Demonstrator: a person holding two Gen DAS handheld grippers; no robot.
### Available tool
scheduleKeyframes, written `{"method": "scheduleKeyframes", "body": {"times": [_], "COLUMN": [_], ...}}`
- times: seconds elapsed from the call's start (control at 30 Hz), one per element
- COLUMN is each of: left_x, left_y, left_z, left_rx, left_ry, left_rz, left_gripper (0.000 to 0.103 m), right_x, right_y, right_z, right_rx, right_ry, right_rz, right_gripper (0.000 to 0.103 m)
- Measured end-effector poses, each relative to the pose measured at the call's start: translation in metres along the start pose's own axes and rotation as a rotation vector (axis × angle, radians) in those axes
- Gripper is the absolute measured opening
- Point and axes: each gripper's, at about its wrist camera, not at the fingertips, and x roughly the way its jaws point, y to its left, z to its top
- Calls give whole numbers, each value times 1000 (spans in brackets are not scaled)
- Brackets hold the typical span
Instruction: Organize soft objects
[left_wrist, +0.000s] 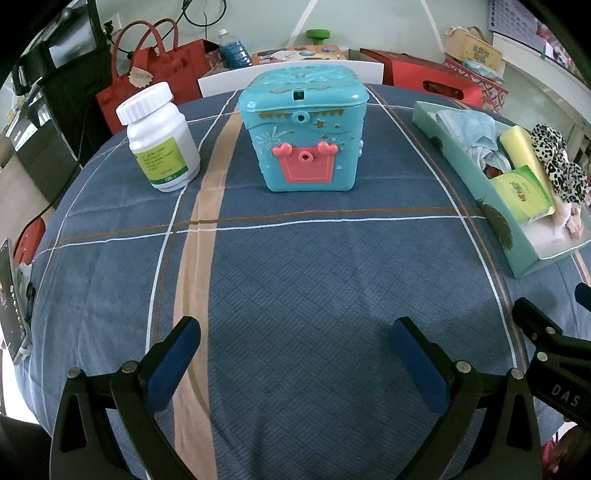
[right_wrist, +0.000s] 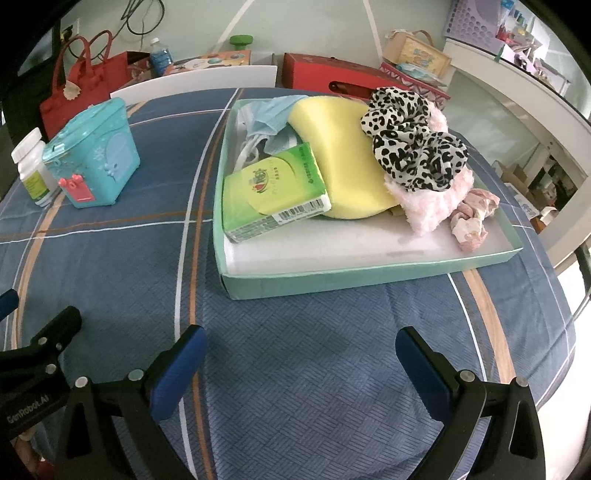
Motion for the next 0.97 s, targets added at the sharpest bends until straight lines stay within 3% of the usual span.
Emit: {"method": "scheduleKeyframes", "body": {"times": [0.97], "left_x": [-7], "left_y": [-1], "left_z": [-5], "left_rx": [1], "left_ry": [-24], "left_rz": [-18], "left_gripper": [103], "right_x": [1], "right_y": [0], "right_z": [0], "right_rx": [2], "right_ry": [2], "right_rz": [-5], "right_gripper": [103]}}
